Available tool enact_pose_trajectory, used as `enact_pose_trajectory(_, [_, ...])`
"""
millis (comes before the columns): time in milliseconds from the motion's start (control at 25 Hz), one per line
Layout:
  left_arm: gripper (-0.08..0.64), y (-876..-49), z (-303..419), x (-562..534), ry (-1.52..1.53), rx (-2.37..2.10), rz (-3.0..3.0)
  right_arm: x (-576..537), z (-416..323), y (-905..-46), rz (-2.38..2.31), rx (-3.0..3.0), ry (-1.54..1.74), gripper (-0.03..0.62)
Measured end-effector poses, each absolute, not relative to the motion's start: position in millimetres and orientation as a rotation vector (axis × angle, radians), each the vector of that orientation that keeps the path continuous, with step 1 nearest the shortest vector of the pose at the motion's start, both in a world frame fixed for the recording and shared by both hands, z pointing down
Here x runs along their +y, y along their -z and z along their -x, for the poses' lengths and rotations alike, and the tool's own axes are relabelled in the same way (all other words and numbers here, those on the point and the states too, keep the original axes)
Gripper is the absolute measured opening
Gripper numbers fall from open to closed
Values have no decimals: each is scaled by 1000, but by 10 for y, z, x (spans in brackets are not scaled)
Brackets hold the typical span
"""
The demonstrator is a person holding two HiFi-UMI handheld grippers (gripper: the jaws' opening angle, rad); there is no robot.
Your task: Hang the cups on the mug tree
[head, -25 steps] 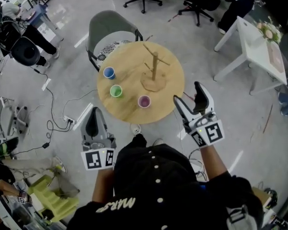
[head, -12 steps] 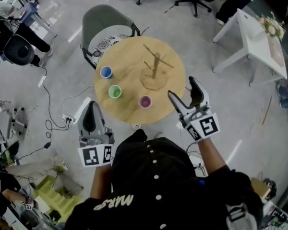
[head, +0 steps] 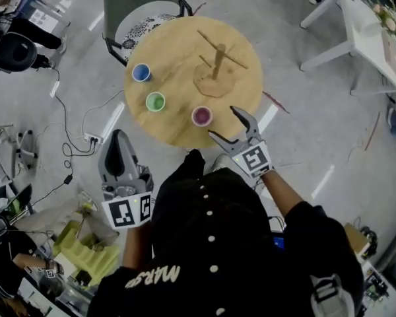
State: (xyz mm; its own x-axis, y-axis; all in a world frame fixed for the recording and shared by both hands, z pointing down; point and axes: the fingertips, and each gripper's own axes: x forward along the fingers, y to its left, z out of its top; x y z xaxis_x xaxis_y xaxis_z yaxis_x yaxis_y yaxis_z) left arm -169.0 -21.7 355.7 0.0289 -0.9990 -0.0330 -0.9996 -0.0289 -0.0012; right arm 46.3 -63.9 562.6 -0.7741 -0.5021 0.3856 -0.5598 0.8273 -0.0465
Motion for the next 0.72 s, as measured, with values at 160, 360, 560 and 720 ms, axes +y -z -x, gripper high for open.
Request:
enact_pose_trajectory(160, [-6,-3666,1728,-236,-7,2184,2253,-516,-280,-6207,-712,-2589,-217,377])
enact_pose_trajectory(360, [-6,-3828,1763,-282,30,2203,2276,-544,-97,-6755,-634,-2542,-196,381])
enact_pose_trajectory(560, [-6,-3973,1865,-333,58,2230,2279,-624,52,-7142,-574,-2501,-149,383])
enact_pose_trajectory(720, [-6,-4058,1931,-364,79,2252,2279,-661,142,-7348,-553,-2476,-143,387])
